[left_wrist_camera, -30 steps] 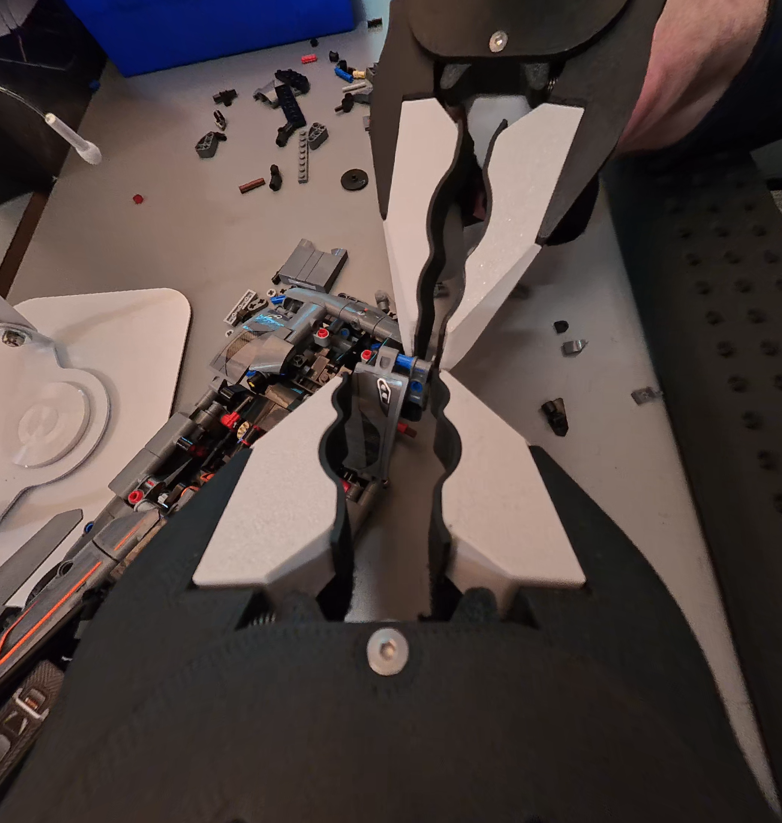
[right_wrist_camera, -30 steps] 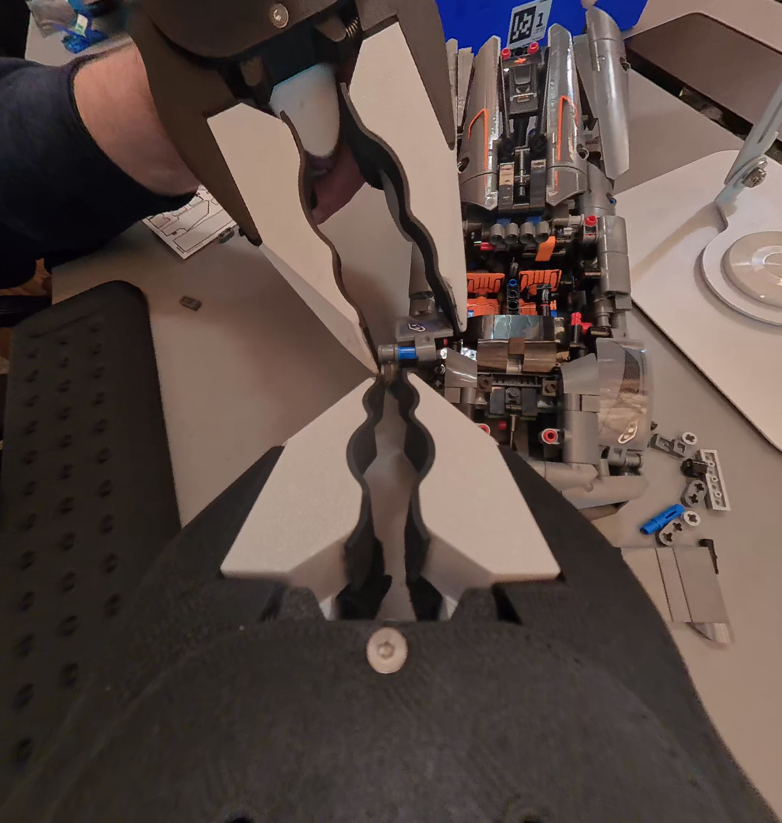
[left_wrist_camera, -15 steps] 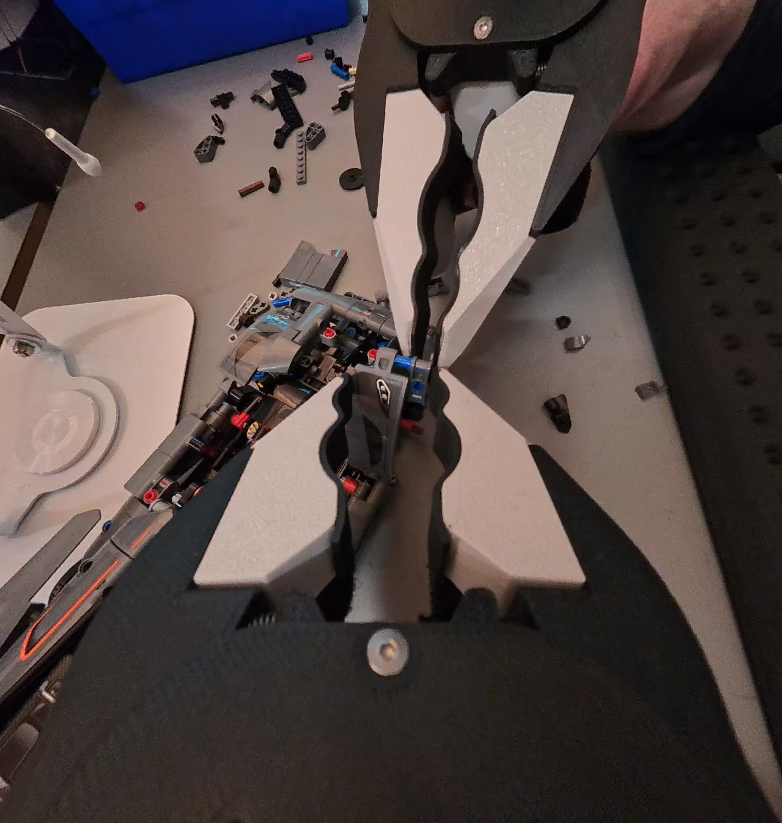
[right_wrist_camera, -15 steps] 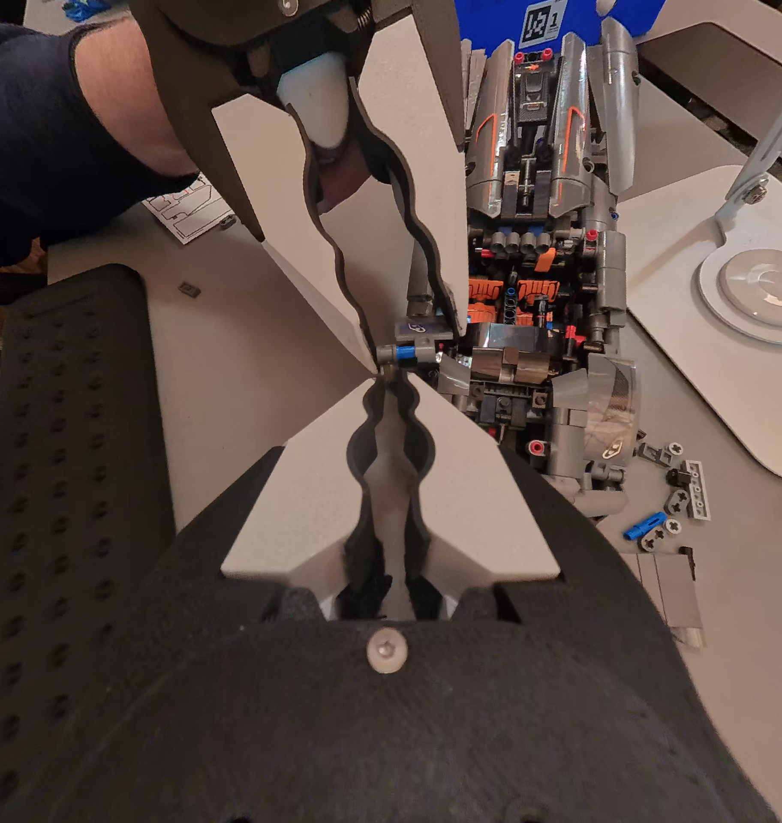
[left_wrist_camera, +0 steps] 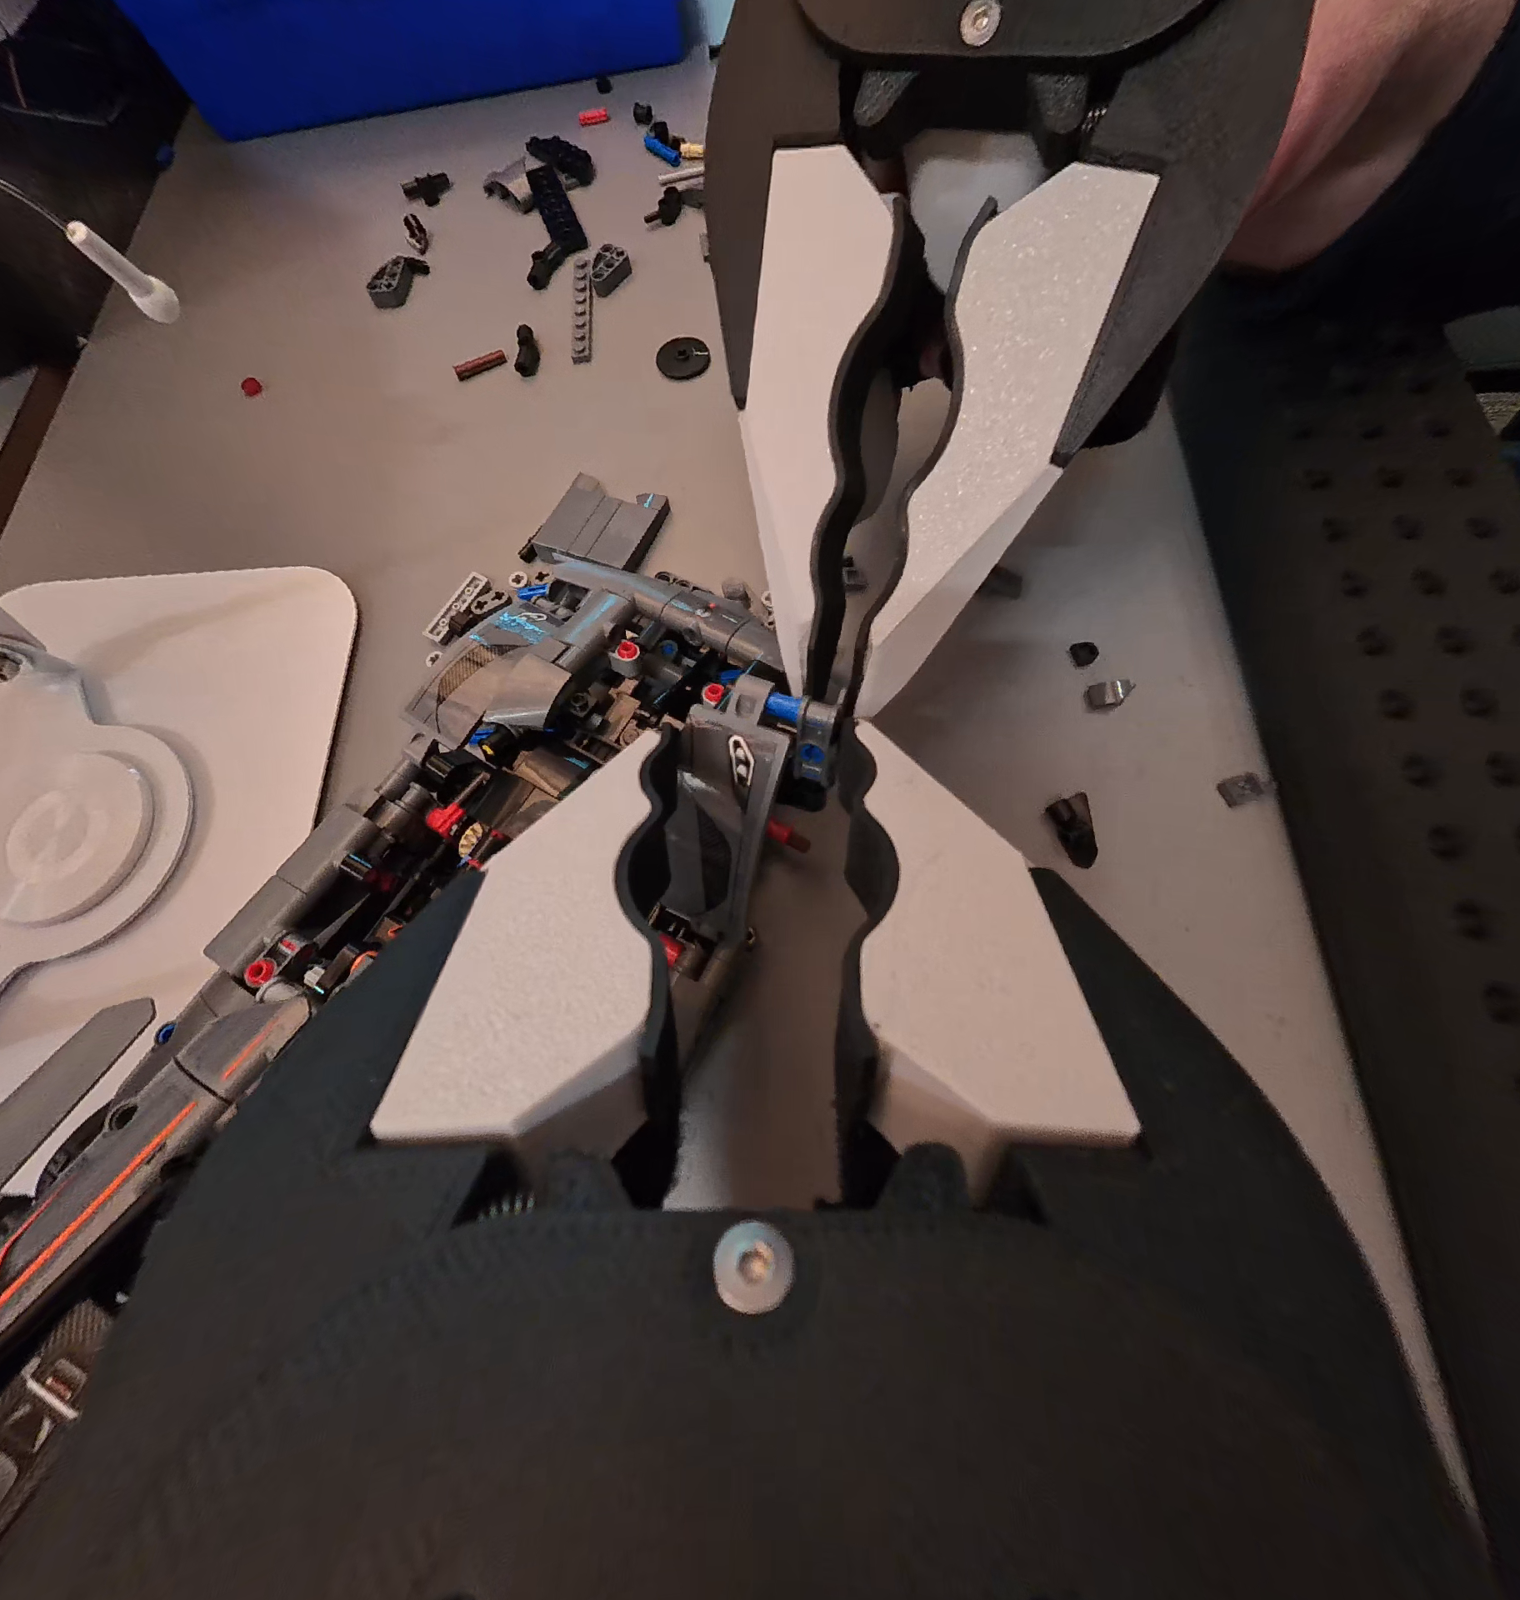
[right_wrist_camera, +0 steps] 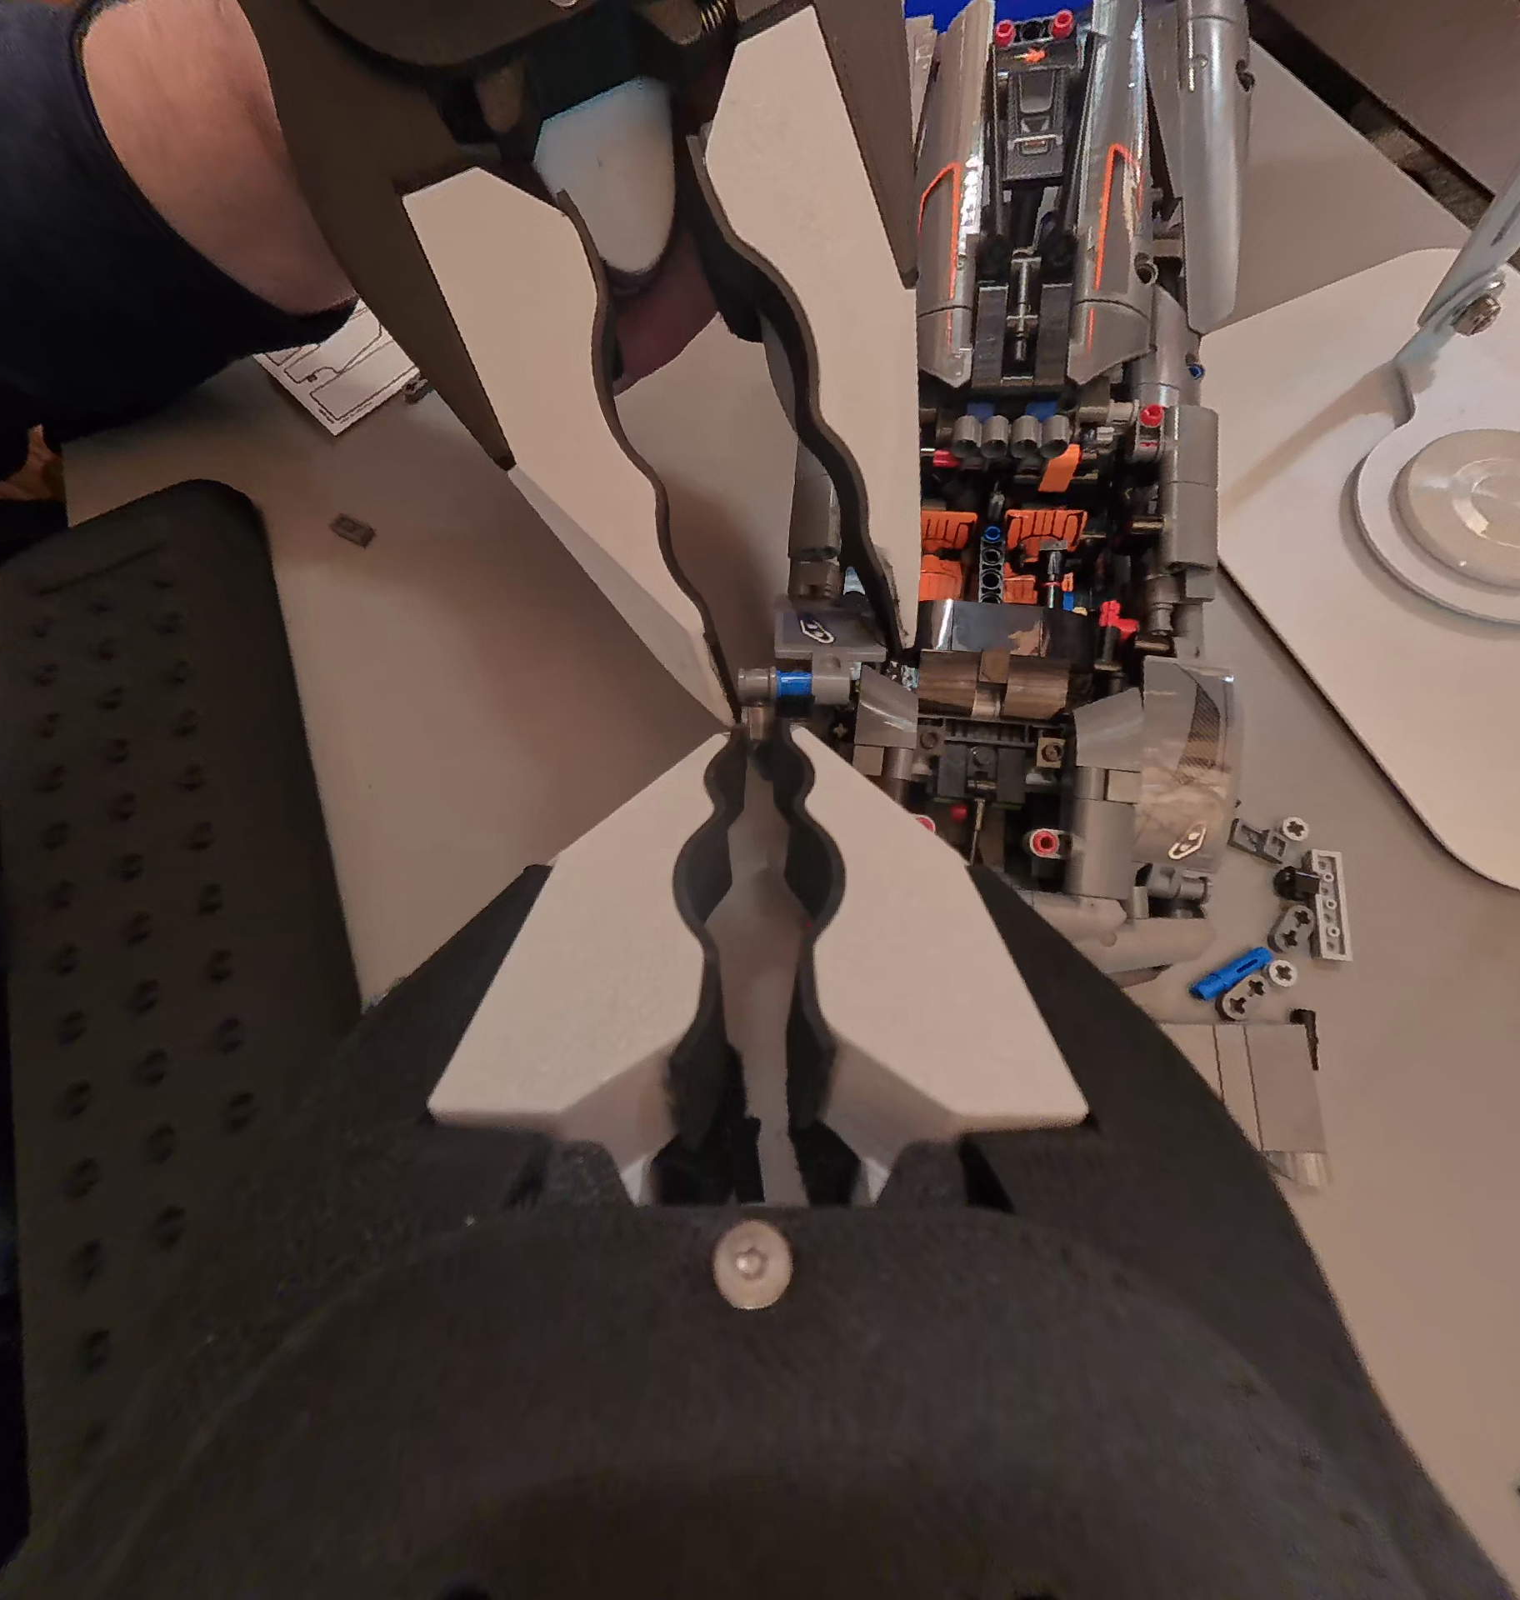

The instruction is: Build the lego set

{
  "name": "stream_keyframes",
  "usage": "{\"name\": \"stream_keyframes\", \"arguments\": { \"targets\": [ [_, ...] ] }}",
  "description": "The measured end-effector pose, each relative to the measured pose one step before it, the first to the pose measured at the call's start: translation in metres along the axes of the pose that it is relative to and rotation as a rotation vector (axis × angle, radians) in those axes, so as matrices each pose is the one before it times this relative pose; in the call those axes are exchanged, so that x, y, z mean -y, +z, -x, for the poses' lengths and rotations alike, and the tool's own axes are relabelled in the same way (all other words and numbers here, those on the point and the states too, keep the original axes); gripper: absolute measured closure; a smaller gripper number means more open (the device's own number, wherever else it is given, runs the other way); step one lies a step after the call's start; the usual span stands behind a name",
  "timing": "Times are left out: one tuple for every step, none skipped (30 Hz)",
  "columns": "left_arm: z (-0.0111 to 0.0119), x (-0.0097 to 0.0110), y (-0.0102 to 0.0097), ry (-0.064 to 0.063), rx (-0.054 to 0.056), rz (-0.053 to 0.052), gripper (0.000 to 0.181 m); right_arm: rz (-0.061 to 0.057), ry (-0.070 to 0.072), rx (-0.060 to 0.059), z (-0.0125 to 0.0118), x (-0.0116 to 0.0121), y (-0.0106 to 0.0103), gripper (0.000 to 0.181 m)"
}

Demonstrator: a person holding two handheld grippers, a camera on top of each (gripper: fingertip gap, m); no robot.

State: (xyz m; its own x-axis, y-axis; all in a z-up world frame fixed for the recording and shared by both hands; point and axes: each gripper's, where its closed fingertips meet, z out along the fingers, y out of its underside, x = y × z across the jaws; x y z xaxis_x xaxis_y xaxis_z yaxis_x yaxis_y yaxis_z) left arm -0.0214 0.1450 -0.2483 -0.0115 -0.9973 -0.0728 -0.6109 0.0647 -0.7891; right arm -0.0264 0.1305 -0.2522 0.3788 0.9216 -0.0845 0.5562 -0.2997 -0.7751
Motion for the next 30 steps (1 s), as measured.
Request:
{"name": "stream_keyframes", "arguments": {
  "targets": [
    [0.00014, -0.00010, 0.00024, -0.0051, -0.0014, 0.0011, 0.147, 0.0036, 0.0013, -0.0027, -0.00035, -0.00049, -0.00009, 0.177],
    [0.00031, -0.00001, 0.00027, 0.0022, 0.0033, 0.0014, 0.147, 0.0057, -0.0022, -0.0096, -0.00063, -0.00046, -0.00004, 0.177],
    [0.00069, 0.00014, 0.00020, 0.0105, 0.0097, 0.0005, 0.148, 0.0069, -0.0066, -0.0142, -0.00067, -0.00018, -0.00013, 0.178],
    [0.00025, -0.00027, 0.00027, 0.0059, 0.0061, 0.0025, 0.148, 0.0072, -0.0068, -0.0141, -0.00057, -0.00018, 0.00016, 0.178],
    [-0.00010, -0.00047, 0.00000, -0.0002, -0.0006, 0.0056, 0.148, 0.0065, -0.0054, -0.0105, 0.00001, -0.00023, 0.00061, 0.177],
    [0.00035, -0.00052, -0.00034, 0.0023, 0.0027, 0.0048, 0.148, 0.0041, -0.0065, -0.0109, 0.00007, -0.00009, 0.00053, 0.177],
    [0.00033, 0.00012, -0.00022, 0.0093, 0.0069, -0.0014, 0.149, 0.0024, -0.0043, -0.0096, -0.00032, 0.00012, 0.00009, 0.177],
    [-0.00021, 0.00006, 0.00014, 0.0036, 0.0024, 0.0004, 0.149, 0.0029, -0.0007, -0.0051, -0.00006, -0.00011, -0.00001, 0.177],
    [-0.00006, -0.00021, 0.00025, -0.0007, -0.0015, 0.0030, 0.149, 0.0019, -0.0002, -0.0030, 0.00001, -0.00027, 0.00018, 0.177],
    [0.00056, 0.00004, 0.00005, 0.0034, 0.0038, -0.0011, 0.149, -0.0005, -0.0003, -0.0040, -0.00058, -0.00008, 0.00016, 0.177],
    [0.00026, 0.00026, 0.00026, -0.0010, 0.0011, -0.0040, 0.149, 0.0010, -0.0015, -0.0026, -0.00029, 0.00002, -0.00003, 0.178],
    [-0.00084, -0.00016, 0.00004, -0.0004, -0.0064, -0.0009, 0.149, 0.0025, -0.0028, 0.0033, 0.00061, -0.00017, 0.00003, 0.177],
    [-0.00127, -0.00011, -0.00044, 0.0034, -0.0081, 0.0008, 0.149, -0.0028, 0.0024, 0.0100, 0.00123, 0.00021, -0.00002, 0.178],
    [-0.00053, 0.00047, -0.00082, -0.0126, -0.0095, -0.0006, 0.148, -0.0086, 0.0092, 0.0134, 0.00100, 0.00075, -0.00058, 0.177],
    [0.00016, 0.00082, -0.00032, -0.0208, -0.0089, -0.0042, 0.147, -0.0076, 0.0063, 0.0095, 0.00019, 0.00074, -0.00100, 0.177],
    [0.00001, 0.00058, 0.00051, -0.0122, -0.0080, -0.0070, 0.147, 0.0003, -0.0047, 0.0031, -0.00003, -0.00012, -0.00073, 0.177],
    [0.00003, -0.00062, 0.00112, -0.0024, -0.0024, -0.0008, 0.144, 0.0051, -0.0083, 0.0009, 0.00032, -0.00068, 0.00003, 0.177],
    [-0.00055, -0.00124, 0.00113, -0.0010, -0.0044, 0.0054, 0.143, 0.0023, -0.0006, 0.0032, 0.00072, -0.00037, 0.00056, 0.177],
    [-0.00005, -0.00048, 0.00062, -0.0022, -0.0012, 0.0022, 0.143, 0.0005, 0.0012, 0.0024, 0.00025, -0.00041, 0.00048, 0.177],
    [0.00020, 0.00033, 0.00020, 0.0021, 0.0018, -0.0018, 0.143, -0.0001, 0.0006, 0.0006, -0.00012, -0.00020, -0.00025, 0.177],
    [-0.00020, 0.00076, -0.00035, 0.0036, 0.0009, -0.0042, 0.143, -0.0026, 0.0014, 0.0004, -0.00015, 0.00034, -0.00048, 0.177],
    [-0.00057, 0.00038, -0.00058, 0.0009, -0.0018, -0.0005, 0.145, -0.0026, 0.0015, -0.0022, -0.00044, 0.00038, -0.00027, 0.177],
    [0.00045, -0.00005, -0.00029, 0.0074, 0.0072, 0.0034, 0.145, 0.0005, 0.0011, -0.0009, -0.00042, -0.00003, 0.00014, 0.177],
    [-0.00012, -0.00014, 0.00018, 0.0085, 0.0048, 0.0033, 0.146, 0.0010, -0.0005, 0.0010, -0.00024, -0.00027, 0.00037, 0.177],
    [0.00012, -0.00002, 0.00048, 0.0049, 0.0042, 0.0011, 0.146, 0.0004, 0.0010, 0.0013, -0.00033, -0.00031, 0.00010, 0.177],
    [-0.00018, 0.00000, 0.00014, 0.0062, 0.0014, -0.0007, 0.147, -0.0011, 0.0031, 0.0032, 0.00000, -0.00022, 0.00006, 0.177],
    [-0.00013, -0.00036, -0.00009, 0.0021, -0.0012, 0.0021, 0.147, -0.0021, 0.0036, 0.0043, 0.00007, -0.00005, 0.00045, 0.177],
    [0.00021, 0.00012, 0.00001, -0.0053, -0.0009, -0.0007, 0.147, -0.0030, 0.0056, 0.0045, -0.00010, 0.00005, 0.00015, 0.177],
    [-0.00005, -0.00008, -0.00001, -0.0044, -0.0010, 0.0004, 0.147, -0.0016, 0.0052, 0.0044, 0.00000, -0.00003, 0.00003, 0.177],
    [0.00009, -0.00013, 0.00008, 0.0104, 0.0055, 0.0010, 0.147, 0.0008, 0.0023, 0.0018, -0.00014, -0.00022, 0.00006, 0.177]
  ]
}}
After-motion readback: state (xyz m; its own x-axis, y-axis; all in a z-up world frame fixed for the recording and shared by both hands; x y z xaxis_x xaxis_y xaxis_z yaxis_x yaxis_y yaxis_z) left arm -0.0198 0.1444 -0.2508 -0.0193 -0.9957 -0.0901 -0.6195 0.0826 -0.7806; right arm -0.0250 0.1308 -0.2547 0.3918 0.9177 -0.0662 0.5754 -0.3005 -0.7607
